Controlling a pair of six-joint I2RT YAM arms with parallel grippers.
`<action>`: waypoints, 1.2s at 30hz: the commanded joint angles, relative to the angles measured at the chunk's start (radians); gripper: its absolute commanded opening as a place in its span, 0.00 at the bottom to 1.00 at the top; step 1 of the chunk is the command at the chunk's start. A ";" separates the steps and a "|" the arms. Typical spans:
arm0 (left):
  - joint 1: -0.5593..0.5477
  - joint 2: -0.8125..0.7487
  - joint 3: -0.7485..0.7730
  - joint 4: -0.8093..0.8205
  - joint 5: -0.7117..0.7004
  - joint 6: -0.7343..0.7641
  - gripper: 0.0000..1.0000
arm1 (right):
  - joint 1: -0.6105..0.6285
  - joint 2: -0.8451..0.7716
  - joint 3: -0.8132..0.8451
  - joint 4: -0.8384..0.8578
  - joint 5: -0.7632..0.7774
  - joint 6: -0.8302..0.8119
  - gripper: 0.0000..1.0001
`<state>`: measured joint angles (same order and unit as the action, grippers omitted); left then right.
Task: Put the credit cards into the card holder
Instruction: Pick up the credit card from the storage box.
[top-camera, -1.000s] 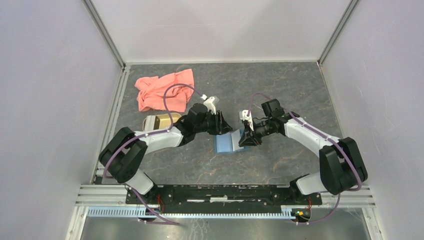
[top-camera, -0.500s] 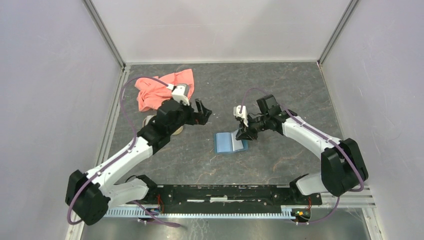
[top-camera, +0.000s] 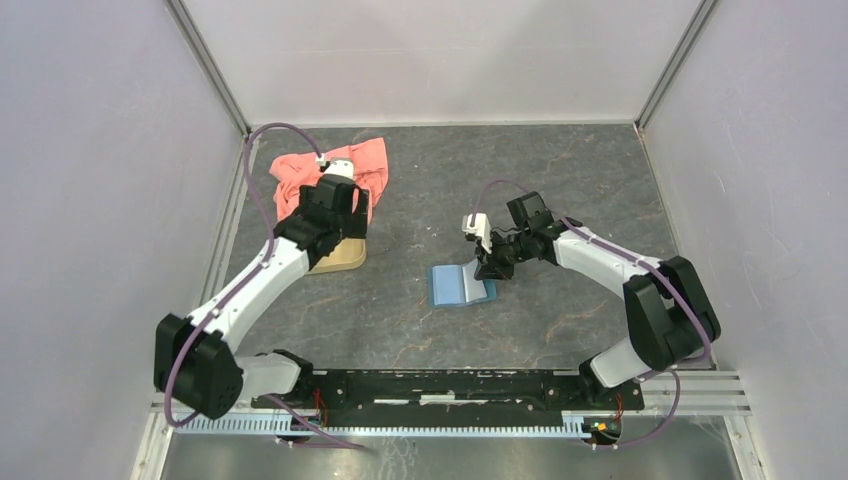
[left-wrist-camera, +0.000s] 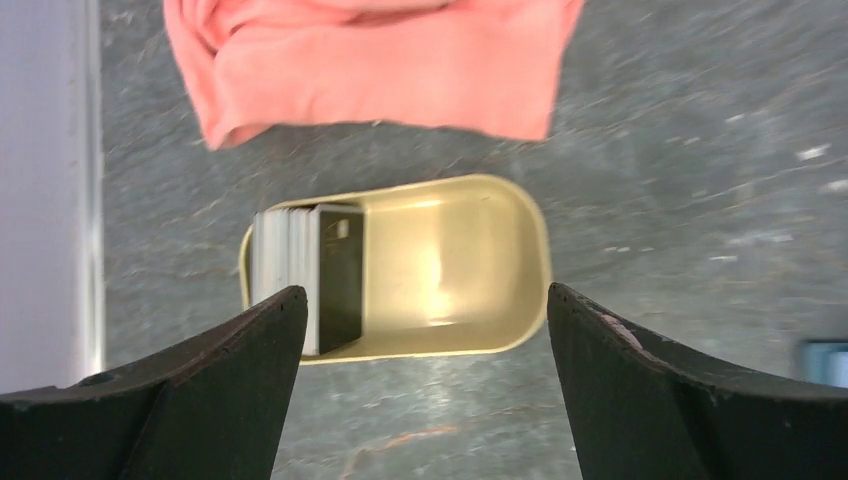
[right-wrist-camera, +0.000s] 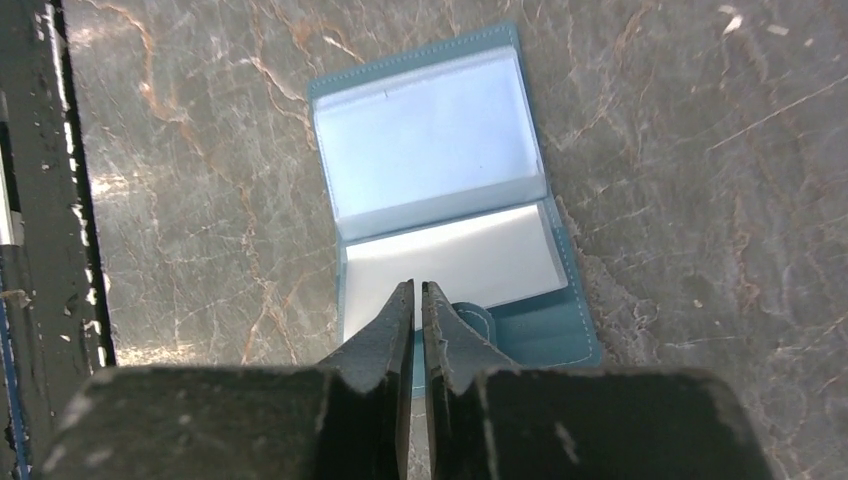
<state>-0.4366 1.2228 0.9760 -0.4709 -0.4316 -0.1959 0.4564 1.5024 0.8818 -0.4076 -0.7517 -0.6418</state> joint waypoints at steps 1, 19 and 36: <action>0.041 0.059 0.023 -0.073 -0.141 0.152 0.96 | 0.006 0.038 0.015 0.022 0.062 0.024 0.11; 0.179 0.090 -0.091 0.022 -0.040 0.268 0.86 | 0.007 0.065 0.014 0.005 0.160 -0.005 0.07; 0.204 0.308 -0.014 0.009 -0.157 0.318 0.83 | 0.006 0.074 0.016 -0.009 0.114 -0.015 0.08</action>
<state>-0.2562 1.5024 0.9127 -0.4770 -0.5503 0.0704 0.4580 1.5921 0.8818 -0.4137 -0.6064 -0.6415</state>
